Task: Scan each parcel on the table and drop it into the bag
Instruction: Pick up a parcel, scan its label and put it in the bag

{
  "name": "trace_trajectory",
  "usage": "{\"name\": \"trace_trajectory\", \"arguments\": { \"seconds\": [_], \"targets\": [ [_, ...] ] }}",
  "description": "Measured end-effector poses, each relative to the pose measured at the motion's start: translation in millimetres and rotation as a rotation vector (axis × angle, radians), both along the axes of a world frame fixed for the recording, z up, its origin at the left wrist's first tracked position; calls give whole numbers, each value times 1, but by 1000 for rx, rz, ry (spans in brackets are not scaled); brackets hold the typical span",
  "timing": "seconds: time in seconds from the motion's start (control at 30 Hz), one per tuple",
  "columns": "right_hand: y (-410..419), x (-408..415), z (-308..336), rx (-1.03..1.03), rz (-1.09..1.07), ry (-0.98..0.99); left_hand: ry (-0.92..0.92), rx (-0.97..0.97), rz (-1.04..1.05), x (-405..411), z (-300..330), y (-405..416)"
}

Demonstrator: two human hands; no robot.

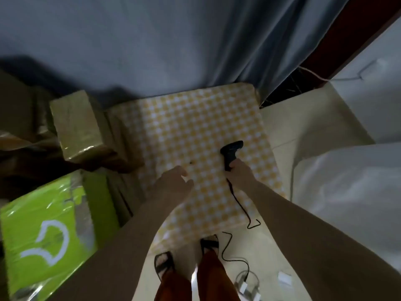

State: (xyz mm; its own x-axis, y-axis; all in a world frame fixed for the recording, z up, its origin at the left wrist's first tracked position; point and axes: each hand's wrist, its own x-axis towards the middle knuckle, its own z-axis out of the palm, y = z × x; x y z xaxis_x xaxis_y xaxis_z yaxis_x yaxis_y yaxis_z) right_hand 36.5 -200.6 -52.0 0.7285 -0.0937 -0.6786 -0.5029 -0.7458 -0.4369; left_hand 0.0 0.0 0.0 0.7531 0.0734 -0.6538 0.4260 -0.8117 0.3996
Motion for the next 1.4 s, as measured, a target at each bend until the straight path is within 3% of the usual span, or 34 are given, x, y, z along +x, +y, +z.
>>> {"name": "trace_trajectory", "arguments": {
  "seconds": [0.23,0.57,0.7,0.87,0.97,1.1,1.2,1.4],
  "targets": [
    [-1,31,-67,-38,-244,171,-13,-15,164,9,-47,5],
    [9,29,-121,-160,-346,171,-77,-15,271,-1,-71,16],
    [19,30,-115,16,-283,274,-128,-42,299,-11,-69,18],
    [31,18,-53,352,-292,428,-120,-144,320,-24,-46,12],
    [41,-1,-9,533,-280,370,-109,-165,260,-36,-20,11],
    [69,-25,58,621,-290,227,-127,-175,189,-55,26,18],
    [95,-43,103,705,-285,143,-237,-91,78,-70,67,27],
    [145,-84,178,757,-233,37,-527,-100,113,-118,140,63]
  ]
}}
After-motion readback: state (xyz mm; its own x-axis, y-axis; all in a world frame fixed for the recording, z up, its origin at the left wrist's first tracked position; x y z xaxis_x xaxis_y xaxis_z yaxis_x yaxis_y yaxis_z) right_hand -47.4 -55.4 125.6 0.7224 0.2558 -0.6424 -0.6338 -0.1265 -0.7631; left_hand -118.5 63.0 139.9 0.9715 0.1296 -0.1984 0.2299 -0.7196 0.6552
